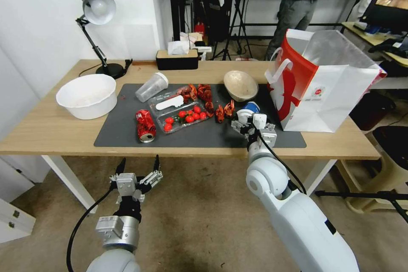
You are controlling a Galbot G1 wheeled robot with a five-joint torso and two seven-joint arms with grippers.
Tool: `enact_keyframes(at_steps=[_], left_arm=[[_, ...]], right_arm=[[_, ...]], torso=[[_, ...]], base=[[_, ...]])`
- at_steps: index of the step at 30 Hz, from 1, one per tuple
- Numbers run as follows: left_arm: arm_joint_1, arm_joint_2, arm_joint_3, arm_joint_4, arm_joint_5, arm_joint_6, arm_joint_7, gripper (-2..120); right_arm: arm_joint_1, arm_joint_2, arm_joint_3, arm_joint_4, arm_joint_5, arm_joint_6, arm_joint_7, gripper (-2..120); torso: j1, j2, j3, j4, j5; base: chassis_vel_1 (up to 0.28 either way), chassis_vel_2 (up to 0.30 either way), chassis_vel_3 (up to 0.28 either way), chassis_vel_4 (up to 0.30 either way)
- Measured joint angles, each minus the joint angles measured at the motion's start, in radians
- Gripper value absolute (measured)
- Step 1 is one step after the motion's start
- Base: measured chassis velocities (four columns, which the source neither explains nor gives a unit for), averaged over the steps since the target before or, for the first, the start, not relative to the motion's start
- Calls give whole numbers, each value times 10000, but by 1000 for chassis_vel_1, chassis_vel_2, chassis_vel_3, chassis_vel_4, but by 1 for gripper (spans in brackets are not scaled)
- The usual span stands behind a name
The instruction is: Pick up the trash from the table and place it into the takeout bag.
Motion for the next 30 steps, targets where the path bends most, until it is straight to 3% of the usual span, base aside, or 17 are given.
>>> enact_keyframes(at_steps=[30], left_arm=[[10,13,48,91,-35,-131,-36,100]], right_arm=[[309,199,77,-453,700,-407,268,100]], torso=[[-2,0,-1,0,0]], base=[[0,0,0,0]])
